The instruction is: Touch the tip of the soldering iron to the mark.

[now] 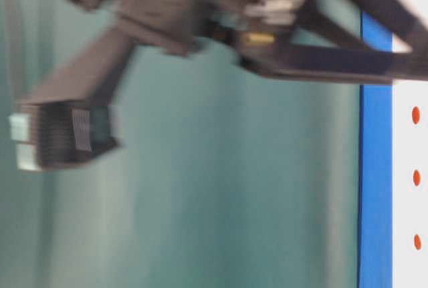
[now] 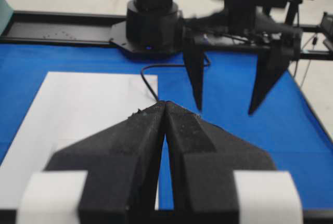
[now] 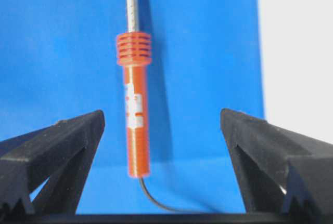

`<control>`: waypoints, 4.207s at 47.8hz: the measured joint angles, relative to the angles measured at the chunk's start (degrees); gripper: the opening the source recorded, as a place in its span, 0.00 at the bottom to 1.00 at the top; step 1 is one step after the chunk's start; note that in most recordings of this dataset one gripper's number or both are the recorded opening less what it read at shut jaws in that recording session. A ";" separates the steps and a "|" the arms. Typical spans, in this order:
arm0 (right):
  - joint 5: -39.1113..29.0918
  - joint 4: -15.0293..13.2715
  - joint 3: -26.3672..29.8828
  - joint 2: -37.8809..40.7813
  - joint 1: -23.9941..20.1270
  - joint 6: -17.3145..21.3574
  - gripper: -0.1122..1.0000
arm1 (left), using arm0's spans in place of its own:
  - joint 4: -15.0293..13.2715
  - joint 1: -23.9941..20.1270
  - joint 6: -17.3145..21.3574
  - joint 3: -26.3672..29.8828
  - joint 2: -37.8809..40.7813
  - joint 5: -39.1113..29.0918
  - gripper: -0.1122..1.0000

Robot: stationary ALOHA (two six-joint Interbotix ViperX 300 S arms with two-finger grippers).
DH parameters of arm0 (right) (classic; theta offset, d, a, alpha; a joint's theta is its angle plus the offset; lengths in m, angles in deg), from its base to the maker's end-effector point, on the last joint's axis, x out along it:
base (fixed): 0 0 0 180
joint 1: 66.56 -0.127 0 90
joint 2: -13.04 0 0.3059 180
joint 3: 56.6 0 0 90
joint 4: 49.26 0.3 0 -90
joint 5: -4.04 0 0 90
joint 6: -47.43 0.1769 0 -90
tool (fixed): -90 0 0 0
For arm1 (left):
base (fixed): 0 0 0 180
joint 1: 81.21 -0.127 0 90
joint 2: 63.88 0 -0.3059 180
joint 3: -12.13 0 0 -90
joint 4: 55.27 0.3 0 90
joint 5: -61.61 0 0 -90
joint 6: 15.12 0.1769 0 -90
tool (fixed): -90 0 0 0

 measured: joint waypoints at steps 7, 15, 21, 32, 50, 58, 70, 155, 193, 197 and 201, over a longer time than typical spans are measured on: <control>-5.01 -0.70 2.11 -1.85 0.00 -0.44 0.95 | 0.00 0.00 0.00 -0.09 -0.09 0.00 0.12; -6.06 -0.88 2.37 -2.20 0.97 -0.79 0.94 | 0.00 0.00 0.00 0.00 -0.09 0.00 0.12; -6.24 -1.05 2.37 -2.64 3.60 -2.46 0.93 | 0.00 0.00 0.00 0.00 -0.09 0.00 0.12; -5.71 -1.14 2.29 -4.66 10.63 -11.25 0.93 | 0.00 0.00 0.00 -0.09 -0.09 -0.18 0.12; -4.13 -1.05 1.32 -5.62 16.26 -15.64 0.93 | 0.00 0.00 -0.09 0.00 -0.18 -0.35 0.12; -3.69 -0.97 -2.29 -9.49 16.35 -15.29 0.93 | 0.00 0.00 -0.35 -0.09 -0.18 -0.35 0.12; 2.20 -0.97 -11.16 -20.04 16.35 -15.03 0.91 | 0.00 0.00 -0.44 0.00 -0.18 -0.70 0.12; 25.05 -2.55 -47.37 -58.36 19.16 -14.94 0.90 | 0.00 0.00 0.00 -0.09 -1.05 -0.97 0.12; 25.05 -2.64 -47.37 -58.45 19.16 -15.21 0.90 | 0.00 0.00 0.00 -0.18 -1.05 -0.97 0.12; 25.05 -2.55 -47.37 -58.45 19.16 -15.29 0.90 | 0.00 0.00 0.00 -0.18 -1.05 -0.97 0.12; 24.96 -2.55 -47.37 -58.45 19.16 -15.29 0.90 | 0.00 0.00 0.00 -0.09 -1.05 -0.97 0.12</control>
